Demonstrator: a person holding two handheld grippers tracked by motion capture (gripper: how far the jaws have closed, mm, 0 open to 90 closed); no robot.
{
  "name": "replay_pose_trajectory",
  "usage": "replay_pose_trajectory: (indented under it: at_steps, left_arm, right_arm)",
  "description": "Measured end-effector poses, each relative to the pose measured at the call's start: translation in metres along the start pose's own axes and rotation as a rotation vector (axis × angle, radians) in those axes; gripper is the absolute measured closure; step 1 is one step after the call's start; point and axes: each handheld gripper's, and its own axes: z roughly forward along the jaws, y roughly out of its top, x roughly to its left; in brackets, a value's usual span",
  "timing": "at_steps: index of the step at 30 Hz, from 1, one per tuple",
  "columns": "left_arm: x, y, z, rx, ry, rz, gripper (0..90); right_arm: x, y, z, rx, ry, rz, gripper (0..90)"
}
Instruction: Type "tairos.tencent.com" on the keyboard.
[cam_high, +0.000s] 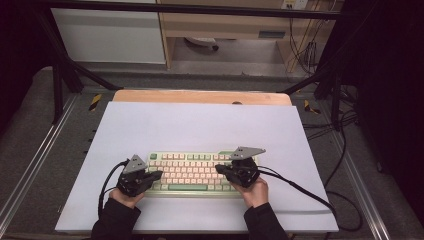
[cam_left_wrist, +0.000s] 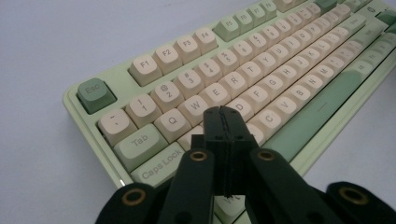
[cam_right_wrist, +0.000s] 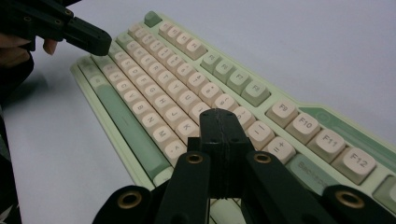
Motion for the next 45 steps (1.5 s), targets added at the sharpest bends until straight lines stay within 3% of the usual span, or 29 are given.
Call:
replay_pose_trajectory:
  at_steps: [7, 27, 34, 45]
  left_arm:
    - [0.0, 0.0, 0.0, -0.002, 0.001, 0.0, 90.0]
    - [0.0, 0.0, 0.0, 0.001, -0.003, 0.003, 90.0]
    - [0.0, 0.0, 0.0, 0.001, -0.003, 0.003, 90.0]
    - [0.0, 0.0, 0.001, 0.002, -0.004, 0.002, 90.0]
  right_arm:
    - [0.002, 0.005, 0.01, -0.004, 0.009, 0.03, 90.0]
    - [0.01, 0.019, 0.047, 0.041, 0.02, 0.031, 90.0]
    - [0.01, 0.014, 0.061, 0.073, 0.009, 0.025, 90.0]
    - [0.01, 0.01, 0.066, 0.104, -0.003, 0.013, 90.0]
